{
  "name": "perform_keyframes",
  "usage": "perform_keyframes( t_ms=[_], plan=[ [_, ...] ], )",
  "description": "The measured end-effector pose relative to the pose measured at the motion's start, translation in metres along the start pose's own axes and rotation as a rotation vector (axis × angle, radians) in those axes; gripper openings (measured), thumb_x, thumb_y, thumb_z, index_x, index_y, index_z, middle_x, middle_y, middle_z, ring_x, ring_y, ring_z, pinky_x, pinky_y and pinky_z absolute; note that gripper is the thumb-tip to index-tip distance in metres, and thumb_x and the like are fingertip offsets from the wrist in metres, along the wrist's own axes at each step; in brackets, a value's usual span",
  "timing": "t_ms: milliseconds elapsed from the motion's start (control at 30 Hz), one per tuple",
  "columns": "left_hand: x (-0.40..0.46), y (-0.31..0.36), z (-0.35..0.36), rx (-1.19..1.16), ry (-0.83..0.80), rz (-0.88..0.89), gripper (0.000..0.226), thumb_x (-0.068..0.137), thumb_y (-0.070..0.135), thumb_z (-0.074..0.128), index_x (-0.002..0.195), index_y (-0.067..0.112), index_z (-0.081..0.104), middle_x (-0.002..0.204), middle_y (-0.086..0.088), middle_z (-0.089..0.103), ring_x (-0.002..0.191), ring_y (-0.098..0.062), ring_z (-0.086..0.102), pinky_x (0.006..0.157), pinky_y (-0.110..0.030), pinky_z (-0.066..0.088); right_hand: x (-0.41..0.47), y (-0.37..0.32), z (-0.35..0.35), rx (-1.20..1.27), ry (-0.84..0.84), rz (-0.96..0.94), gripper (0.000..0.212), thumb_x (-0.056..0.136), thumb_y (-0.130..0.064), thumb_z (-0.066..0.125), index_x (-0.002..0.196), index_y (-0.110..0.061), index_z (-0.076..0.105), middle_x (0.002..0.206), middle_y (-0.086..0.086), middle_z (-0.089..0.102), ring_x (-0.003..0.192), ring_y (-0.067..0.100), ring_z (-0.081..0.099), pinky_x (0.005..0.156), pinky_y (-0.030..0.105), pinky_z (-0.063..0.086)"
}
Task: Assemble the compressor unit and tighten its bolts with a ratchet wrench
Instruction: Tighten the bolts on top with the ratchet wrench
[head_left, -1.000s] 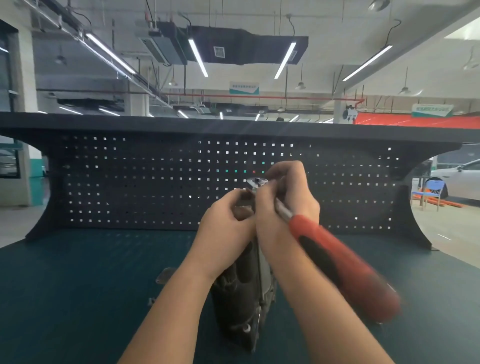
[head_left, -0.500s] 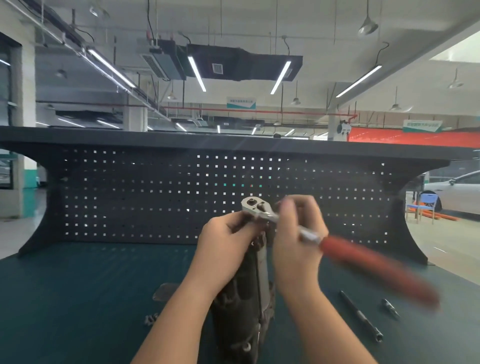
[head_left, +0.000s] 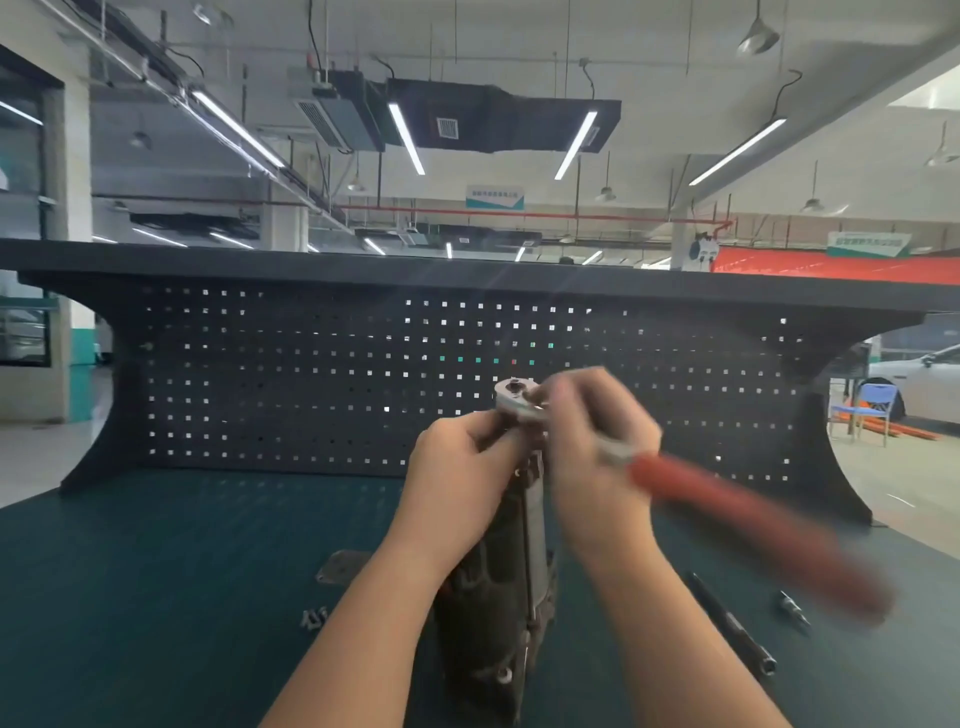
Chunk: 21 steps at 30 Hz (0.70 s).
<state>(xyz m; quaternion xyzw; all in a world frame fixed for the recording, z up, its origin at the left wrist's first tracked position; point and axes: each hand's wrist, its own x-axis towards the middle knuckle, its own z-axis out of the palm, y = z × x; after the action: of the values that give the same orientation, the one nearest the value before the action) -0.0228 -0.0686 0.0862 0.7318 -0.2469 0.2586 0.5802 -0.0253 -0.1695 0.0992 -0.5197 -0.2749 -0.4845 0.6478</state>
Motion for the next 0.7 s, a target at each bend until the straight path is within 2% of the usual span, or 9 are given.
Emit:
perform_keyframes(
  t_ms=[100, 200, 267, 333, 433, 533, 567, 600, 700],
  plan=[
    [-0.001, 0.001, 0.002, -0.045, 0.000, 0.047, 0.010, 0.090, 0.034, 0.067, 0.087, 0.033, 0.077, 0.083, 0.010, 0.076, 0.087, -0.009, 0.071, 0.080, -0.031, 0.054, 0.015, -0.001, -0.013, 0.097, 0.172, 0.249, 0.014, 0.093, -0.012, 0.051, 0.085, -0.021, 0.060, 0.072, -0.011, 0.052, 0.067, 0.002, 0.049, 0.065, 0.022, 0.039],
    [-0.003, -0.004, 0.006, -0.060, -0.005, 0.045, 0.013, 0.082, 0.040, 0.067, 0.088, 0.032, 0.075, 0.081, 0.003, 0.077, 0.077, -0.007, 0.070, 0.073, -0.036, 0.056, 0.008, -0.014, 0.002, -0.228, 0.053, -0.079, 0.020, 0.088, -0.017, 0.046, 0.096, -0.034, 0.052, 0.084, -0.009, 0.045, 0.081, 0.005, 0.048, 0.076, 0.023, 0.038],
    [-0.003, -0.011, 0.010, 0.064, -0.017, 0.045, 0.025, 0.085, 0.038, 0.055, 0.098, 0.022, 0.069, 0.092, -0.010, 0.075, 0.079, -0.012, 0.063, 0.075, -0.039, 0.055, -0.002, -0.013, 0.014, -0.640, -0.116, -0.395, 0.022, 0.088, -0.035, 0.045, 0.108, -0.043, 0.049, 0.101, -0.011, 0.043, 0.100, 0.013, 0.041, 0.091, 0.030, 0.029],
    [0.001, -0.016, 0.011, 0.202, -0.011, 0.007, 0.024, 0.094, 0.027, 0.051, 0.101, 0.013, 0.069, 0.098, -0.014, 0.072, 0.082, -0.016, 0.062, 0.075, -0.035, 0.053, -0.007, -0.009, 0.016, -0.790, -0.212, -0.563, 0.029, 0.094, -0.052, 0.037, 0.118, -0.039, 0.048, 0.114, -0.010, 0.040, 0.110, 0.014, 0.034, 0.097, 0.033, 0.021],
    [0.004, -0.008, 0.005, 0.110, 0.032, 0.011, 0.022, 0.089, 0.034, 0.059, 0.075, 0.025, 0.073, 0.064, 0.007, 0.069, 0.061, -0.011, 0.058, 0.059, -0.027, 0.046, 0.006, -0.006, 0.000, -0.554, -0.097, -0.368, 0.025, 0.094, -0.052, 0.036, 0.110, -0.041, 0.052, 0.110, -0.012, 0.047, 0.107, 0.008, 0.039, 0.094, 0.030, 0.027],
    [0.001, -0.004, 0.001, 0.002, 0.014, 0.042, 0.011, 0.090, 0.032, 0.067, 0.088, 0.034, 0.077, 0.079, 0.016, 0.075, 0.081, -0.001, 0.070, 0.076, -0.026, 0.054, 0.022, 0.001, -0.019, -0.133, 0.083, 0.176, 0.014, 0.096, -0.027, 0.047, 0.108, -0.029, 0.054, 0.096, -0.009, 0.054, 0.092, 0.006, 0.051, 0.075, 0.013, 0.039],
    [-0.001, -0.005, 0.000, -0.007, 0.015, 0.050, 0.010, 0.090, 0.030, 0.068, 0.091, 0.033, 0.077, 0.084, 0.016, 0.076, 0.086, 0.000, 0.070, 0.082, -0.029, 0.055, 0.024, 0.002, -0.019, -0.058, 0.101, 0.290, 0.013, 0.097, -0.022, 0.048, 0.108, -0.027, 0.054, 0.093, -0.008, 0.055, 0.088, 0.005, 0.053, 0.070, 0.012, 0.040],
    [-0.001, -0.004, 0.000, -0.027, 0.018, 0.049, 0.008, 0.088, 0.030, 0.070, 0.090, 0.031, 0.077, 0.083, 0.014, 0.076, 0.084, 0.000, 0.070, 0.081, -0.030, 0.055, 0.021, 0.000, -0.014, -0.066, 0.105, 0.279, 0.014, 0.096, -0.020, 0.048, 0.105, -0.029, 0.052, 0.092, -0.008, 0.054, 0.087, 0.003, 0.052, 0.071, 0.014, 0.041],
    [0.005, -0.002, 0.002, 0.032, 0.087, 0.014, 0.011, 0.085, 0.027, 0.068, 0.082, 0.022, 0.077, 0.064, 0.011, 0.067, 0.054, -0.001, 0.054, 0.052, -0.014, 0.044, 0.001, -0.009, 0.013, -0.528, -0.058, -0.240, 0.018, 0.089, -0.035, 0.046, 0.106, -0.040, 0.049, 0.100, -0.014, 0.053, 0.101, 0.005, 0.042, 0.088, 0.028, 0.030]
  ],
)
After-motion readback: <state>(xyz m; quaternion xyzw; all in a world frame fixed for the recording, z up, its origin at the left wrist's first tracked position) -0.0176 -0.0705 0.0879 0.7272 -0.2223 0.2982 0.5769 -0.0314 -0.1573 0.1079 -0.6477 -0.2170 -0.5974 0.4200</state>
